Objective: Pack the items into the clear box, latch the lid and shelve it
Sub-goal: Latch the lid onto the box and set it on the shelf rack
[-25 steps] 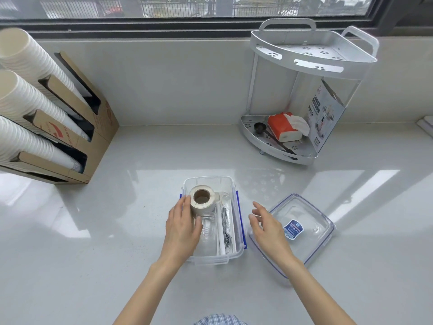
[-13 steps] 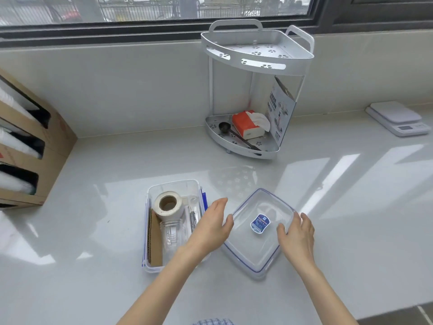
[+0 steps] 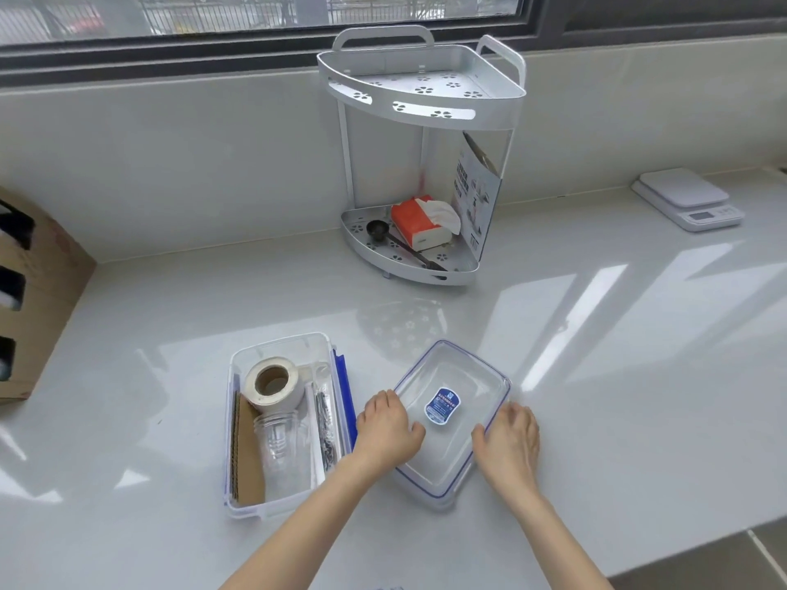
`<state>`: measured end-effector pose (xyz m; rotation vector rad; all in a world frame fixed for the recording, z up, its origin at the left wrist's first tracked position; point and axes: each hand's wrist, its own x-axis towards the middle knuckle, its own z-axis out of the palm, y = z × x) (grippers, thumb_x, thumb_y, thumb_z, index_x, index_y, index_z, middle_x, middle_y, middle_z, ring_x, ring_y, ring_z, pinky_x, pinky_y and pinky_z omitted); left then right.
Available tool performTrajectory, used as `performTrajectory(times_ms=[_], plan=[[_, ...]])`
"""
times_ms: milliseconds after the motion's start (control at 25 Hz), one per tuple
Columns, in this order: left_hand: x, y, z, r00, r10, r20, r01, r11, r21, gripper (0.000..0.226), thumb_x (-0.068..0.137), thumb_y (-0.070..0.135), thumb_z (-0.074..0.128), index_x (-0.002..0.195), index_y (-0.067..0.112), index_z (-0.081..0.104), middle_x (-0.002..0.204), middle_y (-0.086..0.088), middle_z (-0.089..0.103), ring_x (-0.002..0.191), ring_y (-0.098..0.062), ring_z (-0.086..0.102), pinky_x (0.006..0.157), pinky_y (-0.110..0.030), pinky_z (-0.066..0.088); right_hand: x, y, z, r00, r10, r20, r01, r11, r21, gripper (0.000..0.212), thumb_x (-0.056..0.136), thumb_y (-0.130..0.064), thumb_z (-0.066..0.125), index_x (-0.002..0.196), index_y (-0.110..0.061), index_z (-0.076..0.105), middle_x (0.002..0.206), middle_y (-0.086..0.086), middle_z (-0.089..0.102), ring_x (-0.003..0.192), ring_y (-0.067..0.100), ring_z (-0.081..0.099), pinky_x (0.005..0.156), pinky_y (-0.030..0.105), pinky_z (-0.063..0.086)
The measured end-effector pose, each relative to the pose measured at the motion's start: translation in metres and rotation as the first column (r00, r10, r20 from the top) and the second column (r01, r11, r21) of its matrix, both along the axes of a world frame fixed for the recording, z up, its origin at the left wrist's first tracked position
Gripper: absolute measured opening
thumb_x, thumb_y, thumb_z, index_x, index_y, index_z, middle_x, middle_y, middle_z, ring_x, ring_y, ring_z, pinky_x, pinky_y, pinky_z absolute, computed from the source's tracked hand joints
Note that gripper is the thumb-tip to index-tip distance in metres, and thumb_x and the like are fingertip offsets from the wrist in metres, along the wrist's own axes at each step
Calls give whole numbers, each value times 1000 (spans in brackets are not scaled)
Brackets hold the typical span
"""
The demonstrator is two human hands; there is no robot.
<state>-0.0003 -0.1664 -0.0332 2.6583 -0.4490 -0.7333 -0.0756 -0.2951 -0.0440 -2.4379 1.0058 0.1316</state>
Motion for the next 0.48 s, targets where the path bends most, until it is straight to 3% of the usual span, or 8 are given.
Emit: performTrajectory(times_ms=[160,320,480], plan=[[2,-2,6,998,65,12,-63,994,-94,55,87,24,40,132,-2,23,136,-19,37,126,-34,32,105,-41,29,0,1,5,985,-91,147,67,985,158,44,90,-9,45,131,3,38,130,24,40,117,38,39,102,37,31],[1,-4,16,991,117,73,-98,969,-227,50,84,23,42,128,1,32,130,-17,42,121,-34,36,103,-43,32,2,-9,16,946,-156,285,66,951,302,34,89,-3,42,123,-1,46,122,19,39,91,34,56,78,30,39],[3,0,29,967,195,164,-128,928,-349,53,84,24,44,133,7,30,136,-12,39,125,-30,33,103,-40,27,10,-15,33,901,-175,398,50,951,306,42,90,-5,43,132,-6,41,116,9,37,81,21,50,82,27,40]])
